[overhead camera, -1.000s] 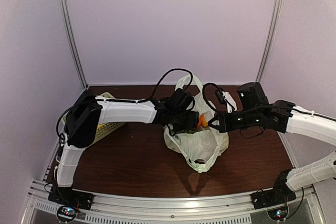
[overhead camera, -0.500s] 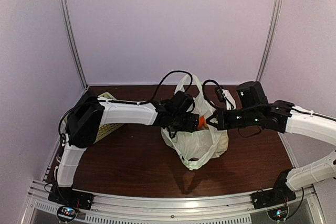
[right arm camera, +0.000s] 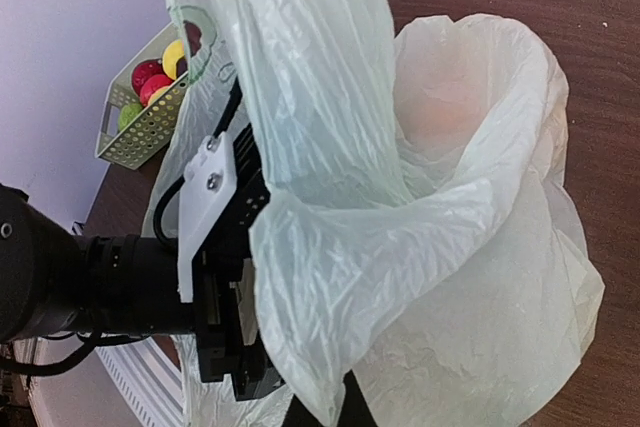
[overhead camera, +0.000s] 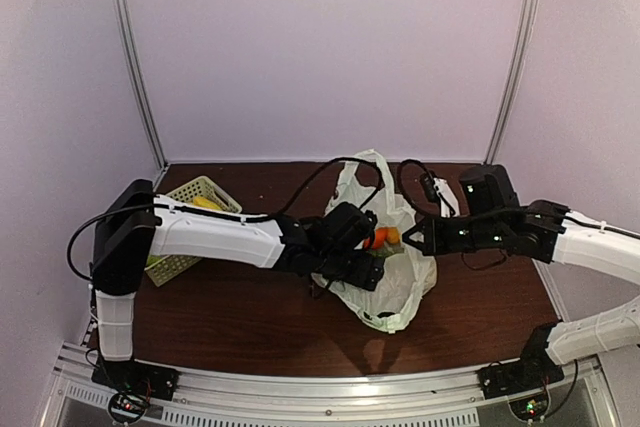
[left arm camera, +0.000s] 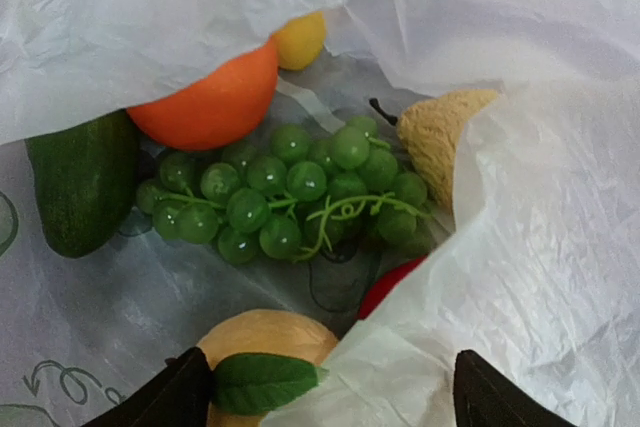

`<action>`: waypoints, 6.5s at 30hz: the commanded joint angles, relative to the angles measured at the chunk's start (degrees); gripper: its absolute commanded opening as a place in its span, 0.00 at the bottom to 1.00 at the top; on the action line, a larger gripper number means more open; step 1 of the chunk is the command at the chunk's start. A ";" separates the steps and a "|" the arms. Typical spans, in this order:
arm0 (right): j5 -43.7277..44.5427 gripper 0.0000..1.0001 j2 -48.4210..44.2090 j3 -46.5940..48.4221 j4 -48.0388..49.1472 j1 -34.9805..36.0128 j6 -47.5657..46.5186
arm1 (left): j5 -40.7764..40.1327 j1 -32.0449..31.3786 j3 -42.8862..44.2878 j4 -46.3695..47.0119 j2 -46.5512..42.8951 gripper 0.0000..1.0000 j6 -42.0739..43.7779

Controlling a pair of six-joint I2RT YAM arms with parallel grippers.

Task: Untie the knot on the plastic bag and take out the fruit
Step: Adjust the bag opening for the takeout bag, then reach into the gripper of the takeout bag, then pick up the fake fruit from the takeout bag.

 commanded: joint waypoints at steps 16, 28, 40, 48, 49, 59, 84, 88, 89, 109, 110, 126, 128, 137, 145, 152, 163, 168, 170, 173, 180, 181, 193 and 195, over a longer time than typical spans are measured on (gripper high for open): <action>3.53 0.06 -6.03 -6.58 -3.65 0.57 2.01 | -8.72 -11.49 -13.24 -0.60 -6.98 0.87 -13.02; 4.41 0.99 -14.95 -13.66 -6.17 5.70 9.94 | -3.86 -10.44 -13.34 3.88 -14.91 0.93 -11.65; 7.29 0.40 -9.85 -19.43 -0.50 15.00 17.55 | 0.11 -5.44 -15.22 12.25 -13.12 0.94 -11.43; 7.22 0.00 -14.76 -18.33 -17.91 16.35 16.52 | -0.54 -3.51 -16.63 16.82 -10.31 0.94 -12.67; 6.58 0.00 -15.69 -18.61 -19.55 16.39 16.49 | -0.98 -3.31 -16.78 16.95 -9.77 0.94 -12.88; 7.95 0.25 -19.72 -8.48 -25.15 17.17 11.66 | -0.38 -2.23 -17.79 17.17 -9.87 0.94 -14.24; 22.04 0.71 11.08 6.19 -5.26 17.65 0.35 | -4.16 -0.33 -20.92 13.81 -16.06 0.60 -17.43; 22.42 0.73 15.67 6.55 -2.92 17.54 -1.43 | -4.51 -0.33 -21.54 13.65 -16.23 0.55 -17.88; 22.63 0.73 16.76 6.64 -2.60 17.60 -2.13 | -4.56 -0.33 -21.78 13.60 -16.26 0.54 -17.97; 21.02 0.08 28.23 7.73 4.03 16.45 -6.97 | -4.09 -0.48 -23.63 14.26 -16.59 0.48 -19.13; 20.95 0.00 27.85 7.65 4.28 16.40 -7.01 | -4.07 -0.51 -23.70 14.26 -16.59 0.48 -19.13; 14.43 0.00 9.13 -6.13 -0.01 23.31 -0.35 | -3.51 -0.57 -24.49 17.05 -15.51 0.48 -19.49; 14.23 0.00 7.70 -9.55 0.84 25.48 2.50 | -3.55 -0.70 -24.65 17.32 -15.41 0.49 -19.19; 16.17 0.00 7.30 -17.38 6.11 31.42 10.12 | -6.04 -3.86 -22.44 15.59 -14.60 0.57 -14.29; 19.01 0.00 5.31 -17.35 8.59 31.60 12.81 | -9.74 -7.04 -17.61 6.51 -12.80 0.57 -13.32; 19.43 0.00 6.06 -16.40 10.86 31.60 13.72 | -9.32 -7.14 -19.00 6.61 -11.96 0.63 -17.39; 18.59 0.00 7.03 -16.06 11.63 31.53 13.40 | -7.74 -5.76 -17.12 7.94 -8.31 0.83 -17.98; 18.51 0.00 7.36 -16.08 12.09 31.60 13.45 | -6.54 -4.86 -16.99 9.01 -6.83 0.83 -17.92; 18.29 0.00 7.70 -16.10 12.37 31.55 13.57 | -6.09 -4.80 -17.21 10.40 -6.67 0.83 -17.40; 17.92 0.00 8.34 -16.03 12.97 31.58 13.76 | -5.88 -4.79 -16.78 11.30 -6.19 0.80 -16.59; 18.12 0.00 8.27 -15.98 13.05 31.55 13.87 | -6.53 -4.78 -16.35 9.93 -6.22 0.69 -16.48; 18.19 0.00 8.12 -15.94 13.04 31.59 13.86 | -6.46 -4.81 -16.45 9.95 -6.45 0.68 -16.27; 21.55 0.00 4.79 -14.33 11.24 31.59 14.77 | -6.54 -7.81 -18.17 7.16 -14.09 0.66 -13.99; 22.12 0.00 4.37 -13.96 11.23 31.60 14.70 | -6.70 -8.53 -19.23 7.05 -16.02 0.66 -14.18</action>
